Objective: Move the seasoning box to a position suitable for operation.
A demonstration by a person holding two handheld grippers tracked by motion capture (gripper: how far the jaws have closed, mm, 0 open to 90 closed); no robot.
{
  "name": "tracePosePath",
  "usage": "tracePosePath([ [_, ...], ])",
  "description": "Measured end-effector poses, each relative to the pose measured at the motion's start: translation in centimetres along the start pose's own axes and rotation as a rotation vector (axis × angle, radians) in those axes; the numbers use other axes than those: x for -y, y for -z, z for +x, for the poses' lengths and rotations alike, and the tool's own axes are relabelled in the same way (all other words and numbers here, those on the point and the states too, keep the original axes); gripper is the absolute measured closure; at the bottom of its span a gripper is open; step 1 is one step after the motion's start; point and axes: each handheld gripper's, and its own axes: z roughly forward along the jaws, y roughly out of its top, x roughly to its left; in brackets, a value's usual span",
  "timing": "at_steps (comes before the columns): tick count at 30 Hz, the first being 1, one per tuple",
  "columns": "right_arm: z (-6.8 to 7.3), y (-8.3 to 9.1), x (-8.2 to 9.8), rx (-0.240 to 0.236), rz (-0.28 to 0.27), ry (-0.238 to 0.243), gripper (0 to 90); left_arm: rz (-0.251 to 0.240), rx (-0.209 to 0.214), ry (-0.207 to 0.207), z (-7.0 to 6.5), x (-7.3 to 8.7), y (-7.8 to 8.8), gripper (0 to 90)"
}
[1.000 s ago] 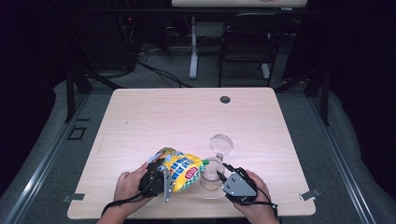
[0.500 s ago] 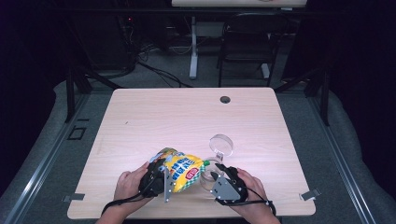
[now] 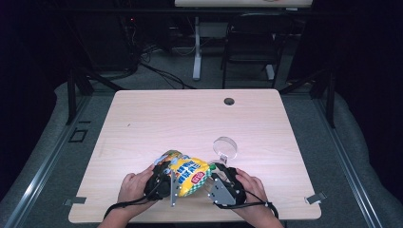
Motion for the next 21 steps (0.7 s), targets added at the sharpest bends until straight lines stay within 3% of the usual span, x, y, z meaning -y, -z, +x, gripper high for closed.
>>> tracePosePath([
  [5, 0.56, -0.22, -0.09, 0.002, 0.008, 0.041, 61.8, 0.008, 0.005, -0.025, -0.33, -0.4, -0.22, 66.7],
  [11, 0.74, -0.58, -0.13, -0.002, -0.015, 0.021, 63.6, 0.01, -0.004, -0.032, -0.4, -0.47, -0.21, 66.8],
  [21, 0.9, -0.8, -0.18, -0.004, 0.008, 0.041, 65.8, 0.015, -0.018, -0.053, -0.43, -0.45, -0.23, 66.7],
])
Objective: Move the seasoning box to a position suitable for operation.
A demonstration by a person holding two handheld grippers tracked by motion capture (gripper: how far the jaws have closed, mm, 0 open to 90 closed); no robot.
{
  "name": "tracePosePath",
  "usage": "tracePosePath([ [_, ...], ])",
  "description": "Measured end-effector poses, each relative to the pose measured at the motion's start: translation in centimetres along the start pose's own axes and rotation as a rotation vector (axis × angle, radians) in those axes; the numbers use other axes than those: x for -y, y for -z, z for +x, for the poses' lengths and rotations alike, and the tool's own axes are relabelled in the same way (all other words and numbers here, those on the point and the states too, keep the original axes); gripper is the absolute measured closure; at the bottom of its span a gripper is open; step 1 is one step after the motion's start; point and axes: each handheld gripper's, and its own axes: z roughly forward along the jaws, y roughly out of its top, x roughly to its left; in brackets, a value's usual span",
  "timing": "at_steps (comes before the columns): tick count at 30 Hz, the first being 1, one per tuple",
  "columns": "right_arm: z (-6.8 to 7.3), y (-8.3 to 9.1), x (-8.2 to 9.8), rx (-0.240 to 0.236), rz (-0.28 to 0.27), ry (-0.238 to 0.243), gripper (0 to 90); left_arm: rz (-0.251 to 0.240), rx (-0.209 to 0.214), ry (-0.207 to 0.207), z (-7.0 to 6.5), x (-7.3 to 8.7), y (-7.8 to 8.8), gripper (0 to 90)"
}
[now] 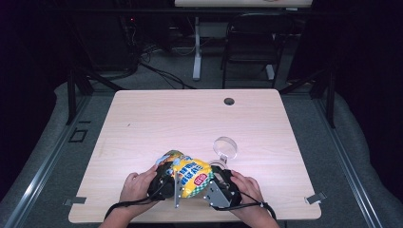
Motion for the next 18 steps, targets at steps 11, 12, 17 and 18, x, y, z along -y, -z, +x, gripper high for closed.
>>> tracePosePath([
  [11, 0.27, -0.07, -0.15, -0.011, 0.001, -0.015, 70.7, 0.003, -0.039, -0.042, 0.03, -0.03, 0.21, 66.8],
  [12, 0.26, -0.07, -0.15, -0.011, 0.002, -0.015, 70.7, 0.001, -0.042, -0.043, -0.01, -0.03, 0.2, 66.8],
  [17, 0.14, 0.06, -0.11, -0.016, 0.02, -0.007, 70.8, -0.001, -0.07, -0.063, -0.14, -0.16, 0.18, 66.8],
  [18, 0.15, 0.06, -0.1, -0.016, 0.019, -0.009, 70.8, -0.001, -0.073, -0.07, -0.11, -0.18, 0.2, 66.8],
])
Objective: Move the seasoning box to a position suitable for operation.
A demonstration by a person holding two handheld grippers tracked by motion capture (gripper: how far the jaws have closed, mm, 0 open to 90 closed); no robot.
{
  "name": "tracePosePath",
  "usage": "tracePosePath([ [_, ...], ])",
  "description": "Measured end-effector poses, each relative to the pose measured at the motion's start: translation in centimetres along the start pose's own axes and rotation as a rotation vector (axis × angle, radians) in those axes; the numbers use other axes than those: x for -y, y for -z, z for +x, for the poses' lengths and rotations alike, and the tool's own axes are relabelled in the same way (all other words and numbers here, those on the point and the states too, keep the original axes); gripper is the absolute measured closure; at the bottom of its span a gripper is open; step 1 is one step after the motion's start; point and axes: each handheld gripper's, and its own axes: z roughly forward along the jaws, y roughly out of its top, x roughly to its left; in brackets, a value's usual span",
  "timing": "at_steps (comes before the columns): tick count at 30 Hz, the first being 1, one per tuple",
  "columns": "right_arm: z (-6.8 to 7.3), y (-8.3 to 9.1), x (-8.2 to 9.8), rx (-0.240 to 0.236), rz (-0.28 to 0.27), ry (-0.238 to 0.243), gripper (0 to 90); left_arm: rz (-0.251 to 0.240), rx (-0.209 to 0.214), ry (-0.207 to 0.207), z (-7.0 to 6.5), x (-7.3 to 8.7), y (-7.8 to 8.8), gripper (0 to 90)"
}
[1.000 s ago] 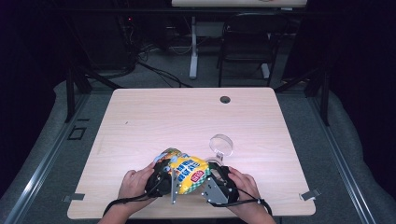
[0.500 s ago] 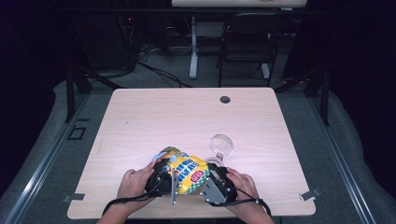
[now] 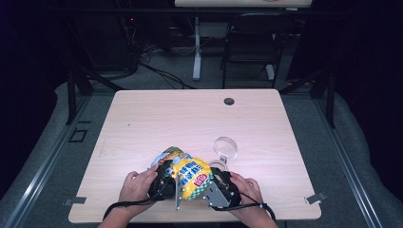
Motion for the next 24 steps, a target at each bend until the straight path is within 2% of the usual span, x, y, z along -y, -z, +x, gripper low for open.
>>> tracePosePath([
  [2, 0.09, -0.1, 0.1, 0.0, -0.018, -0.02, 70.8, -0.003, -0.008, -0.007, -0.03, 0.0, -0.02, 66.8],
  [12, 0.13, -0.16, 0.08, -0.007, -0.026, -0.041, 70.8, 0.0, -0.083, -0.065, -0.18, 0.07, 0.21, 66.8],
  [18, 0.09, -0.17, 0.1, -0.01, -0.034, -0.056, 70.8, 0.009, -0.103, -0.106, 0.0, -0.05, 0.41, 66.9],
  [24, 0.0, -0.21, 0.21, -0.014, -0.036, -0.074, 70.8, 0.013, -0.121, -0.129, 0.05, -0.18, 0.42, 66.9],
])
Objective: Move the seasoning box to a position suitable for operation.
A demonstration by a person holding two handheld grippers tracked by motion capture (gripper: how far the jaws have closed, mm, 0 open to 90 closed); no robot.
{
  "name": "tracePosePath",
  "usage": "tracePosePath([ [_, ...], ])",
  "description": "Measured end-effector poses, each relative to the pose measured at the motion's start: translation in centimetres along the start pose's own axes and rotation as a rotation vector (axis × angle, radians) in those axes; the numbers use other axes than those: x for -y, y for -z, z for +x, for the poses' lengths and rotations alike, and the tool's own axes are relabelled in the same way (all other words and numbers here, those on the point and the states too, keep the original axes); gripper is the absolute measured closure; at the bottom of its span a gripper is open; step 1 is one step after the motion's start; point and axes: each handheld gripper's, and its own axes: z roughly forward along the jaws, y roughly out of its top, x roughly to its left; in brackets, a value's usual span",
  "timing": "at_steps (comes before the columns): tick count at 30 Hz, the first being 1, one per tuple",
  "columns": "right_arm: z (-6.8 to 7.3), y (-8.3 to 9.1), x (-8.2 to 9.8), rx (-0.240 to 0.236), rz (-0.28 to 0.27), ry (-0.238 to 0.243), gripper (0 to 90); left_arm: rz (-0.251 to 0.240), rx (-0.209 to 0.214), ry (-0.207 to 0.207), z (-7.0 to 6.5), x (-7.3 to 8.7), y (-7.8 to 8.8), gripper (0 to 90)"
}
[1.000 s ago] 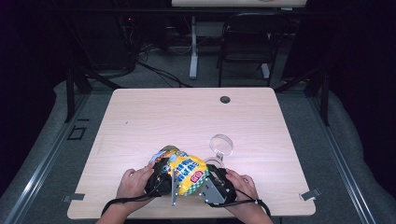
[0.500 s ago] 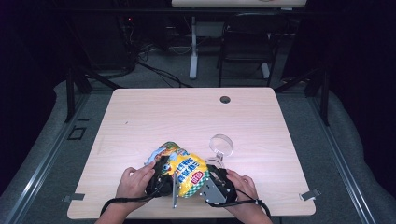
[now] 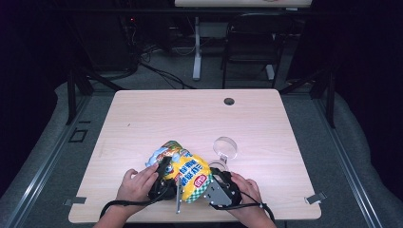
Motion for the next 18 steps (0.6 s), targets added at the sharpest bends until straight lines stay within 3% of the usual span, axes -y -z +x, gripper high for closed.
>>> tracePosePath([
  [9, -0.06, -0.05, 0.0, -0.004, 0.001, -0.013, 70.8, 0.022, -0.037, -0.059, 0.33, -0.41, 0.26, 66.9],
  [15, -0.09, -0.07, 0.04, -0.005, -0.003, -0.022, 70.8, 0.037, -0.029, -0.061, 0.36, -0.54, 0.41, 67.0],
  [18, -0.1, -0.1, 0.03, -0.006, -0.005, -0.024, 70.8, 0.036, -0.048, -0.079, 0.44, -0.59, 0.49, 67.0],
])
